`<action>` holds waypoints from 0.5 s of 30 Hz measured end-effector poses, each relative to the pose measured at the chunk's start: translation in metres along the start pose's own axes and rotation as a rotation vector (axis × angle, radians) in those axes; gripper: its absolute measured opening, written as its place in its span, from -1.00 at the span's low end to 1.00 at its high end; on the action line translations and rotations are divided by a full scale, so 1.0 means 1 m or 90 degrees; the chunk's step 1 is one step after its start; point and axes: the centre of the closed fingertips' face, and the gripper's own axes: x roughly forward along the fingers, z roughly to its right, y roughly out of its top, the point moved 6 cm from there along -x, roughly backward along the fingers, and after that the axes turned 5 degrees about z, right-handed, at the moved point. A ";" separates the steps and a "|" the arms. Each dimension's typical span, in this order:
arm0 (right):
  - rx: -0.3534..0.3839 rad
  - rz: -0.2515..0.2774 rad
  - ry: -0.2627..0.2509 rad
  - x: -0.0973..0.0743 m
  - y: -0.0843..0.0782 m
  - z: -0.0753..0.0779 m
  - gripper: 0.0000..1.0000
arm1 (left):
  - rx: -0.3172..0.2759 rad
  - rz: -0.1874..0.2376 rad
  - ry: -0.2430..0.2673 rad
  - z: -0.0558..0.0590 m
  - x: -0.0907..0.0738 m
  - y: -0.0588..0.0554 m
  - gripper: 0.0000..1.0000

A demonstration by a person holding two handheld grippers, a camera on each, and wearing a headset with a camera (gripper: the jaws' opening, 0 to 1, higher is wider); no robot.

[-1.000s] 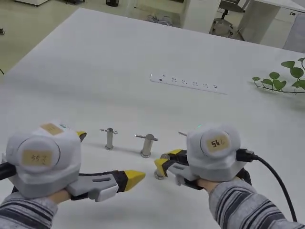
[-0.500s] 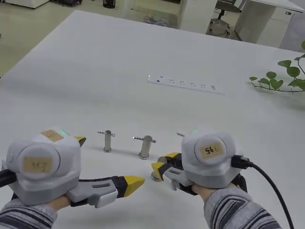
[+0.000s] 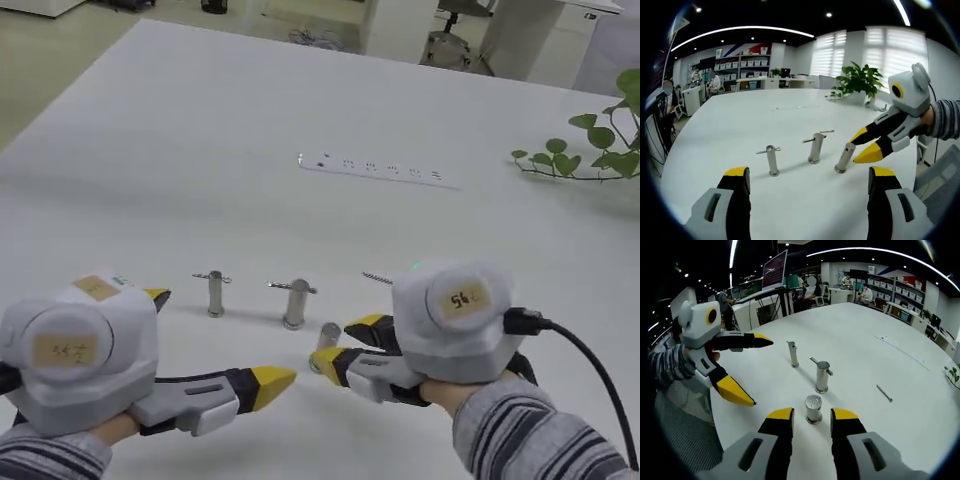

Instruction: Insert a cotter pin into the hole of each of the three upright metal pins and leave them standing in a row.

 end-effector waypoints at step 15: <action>-0.002 -0.044 0.029 -0.015 -0.012 0.043 -0.41 | -0.008 0.002 -0.004 0.001 0.002 -0.002 0.95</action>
